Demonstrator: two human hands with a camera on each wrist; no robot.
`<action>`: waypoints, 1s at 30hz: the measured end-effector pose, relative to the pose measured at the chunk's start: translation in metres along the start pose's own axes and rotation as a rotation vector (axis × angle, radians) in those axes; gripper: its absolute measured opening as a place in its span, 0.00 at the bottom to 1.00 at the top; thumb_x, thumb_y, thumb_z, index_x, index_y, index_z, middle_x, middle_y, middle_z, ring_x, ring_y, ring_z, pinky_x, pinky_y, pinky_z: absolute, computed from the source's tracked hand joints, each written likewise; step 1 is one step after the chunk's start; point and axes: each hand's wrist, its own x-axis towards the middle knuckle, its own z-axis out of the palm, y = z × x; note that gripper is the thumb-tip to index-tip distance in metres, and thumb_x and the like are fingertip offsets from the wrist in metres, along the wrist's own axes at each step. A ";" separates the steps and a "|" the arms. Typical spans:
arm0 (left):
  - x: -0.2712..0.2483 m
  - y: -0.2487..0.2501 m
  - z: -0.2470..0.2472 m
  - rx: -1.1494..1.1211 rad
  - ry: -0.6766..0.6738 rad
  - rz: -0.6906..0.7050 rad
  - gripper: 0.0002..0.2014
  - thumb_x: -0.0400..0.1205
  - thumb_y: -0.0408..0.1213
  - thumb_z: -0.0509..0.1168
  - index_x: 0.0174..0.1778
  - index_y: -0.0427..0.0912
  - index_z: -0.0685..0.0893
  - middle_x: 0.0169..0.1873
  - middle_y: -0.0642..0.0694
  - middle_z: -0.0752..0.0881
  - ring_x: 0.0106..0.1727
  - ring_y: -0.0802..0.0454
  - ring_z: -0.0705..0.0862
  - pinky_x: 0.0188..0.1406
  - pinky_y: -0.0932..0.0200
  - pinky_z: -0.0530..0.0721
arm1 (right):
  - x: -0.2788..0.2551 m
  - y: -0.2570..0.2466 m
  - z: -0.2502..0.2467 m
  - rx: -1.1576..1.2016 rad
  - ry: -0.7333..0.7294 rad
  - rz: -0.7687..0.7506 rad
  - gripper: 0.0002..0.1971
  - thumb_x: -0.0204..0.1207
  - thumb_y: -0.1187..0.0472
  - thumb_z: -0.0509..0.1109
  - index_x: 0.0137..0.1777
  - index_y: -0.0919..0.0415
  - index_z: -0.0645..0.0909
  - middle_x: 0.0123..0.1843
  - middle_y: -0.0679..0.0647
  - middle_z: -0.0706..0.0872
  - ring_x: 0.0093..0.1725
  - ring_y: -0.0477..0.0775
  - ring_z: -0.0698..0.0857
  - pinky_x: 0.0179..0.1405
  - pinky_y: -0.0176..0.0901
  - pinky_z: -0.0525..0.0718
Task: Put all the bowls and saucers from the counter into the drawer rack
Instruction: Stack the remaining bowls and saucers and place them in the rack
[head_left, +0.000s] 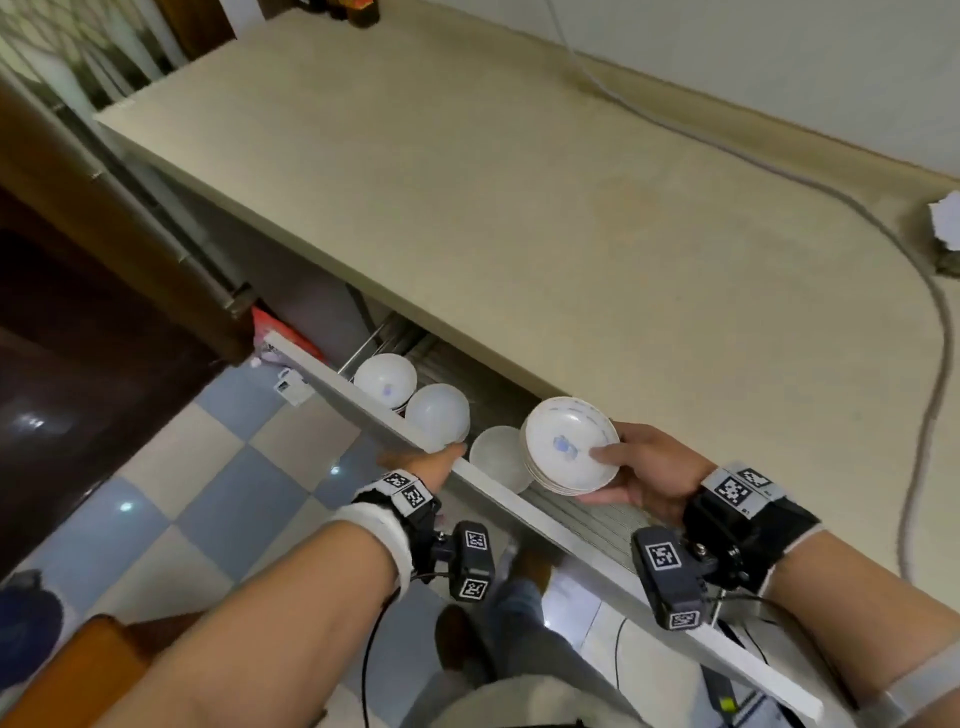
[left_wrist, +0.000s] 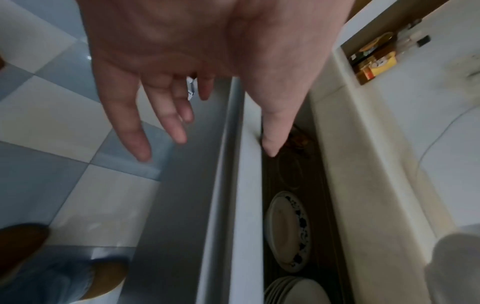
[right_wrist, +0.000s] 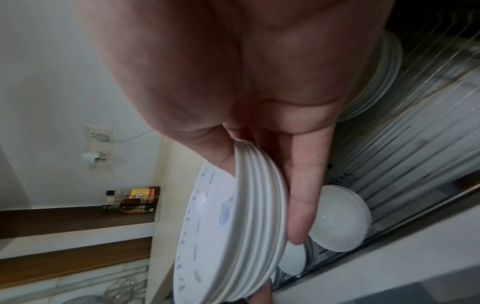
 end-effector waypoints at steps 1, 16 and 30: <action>0.007 -0.006 0.007 -0.024 -0.015 0.027 0.50 0.55 0.56 0.81 0.70 0.41 0.70 0.63 0.42 0.82 0.60 0.38 0.84 0.55 0.35 0.89 | 0.000 0.008 0.000 -0.009 0.017 0.014 0.15 0.81 0.74 0.62 0.64 0.64 0.81 0.62 0.63 0.89 0.61 0.66 0.88 0.51 0.60 0.91; -0.023 -0.006 0.020 -0.274 -0.042 0.032 0.23 0.81 0.33 0.72 0.65 0.40 0.66 0.52 0.36 0.84 0.47 0.39 0.89 0.26 0.41 0.92 | 0.072 0.092 -0.076 -0.141 0.222 0.362 0.18 0.81 0.77 0.60 0.68 0.64 0.73 0.63 0.69 0.79 0.50 0.70 0.85 0.39 0.63 0.90; -0.015 -0.017 0.022 -0.245 0.028 0.080 0.13 0.82 0.32 0.66 0.62 0.40 0.77 0.52 0.33 0.88 0.48 0.40 0.91 0.34 0.47 0.92 | 0.213 0.177 -0.101 -0.434 0.123 0.423 0.27 0.79 0.69 0.65 0.79 0.63 0.69 0.75 0.68 0.78 0.59 0.66 0.83 0.59 0.62 0.86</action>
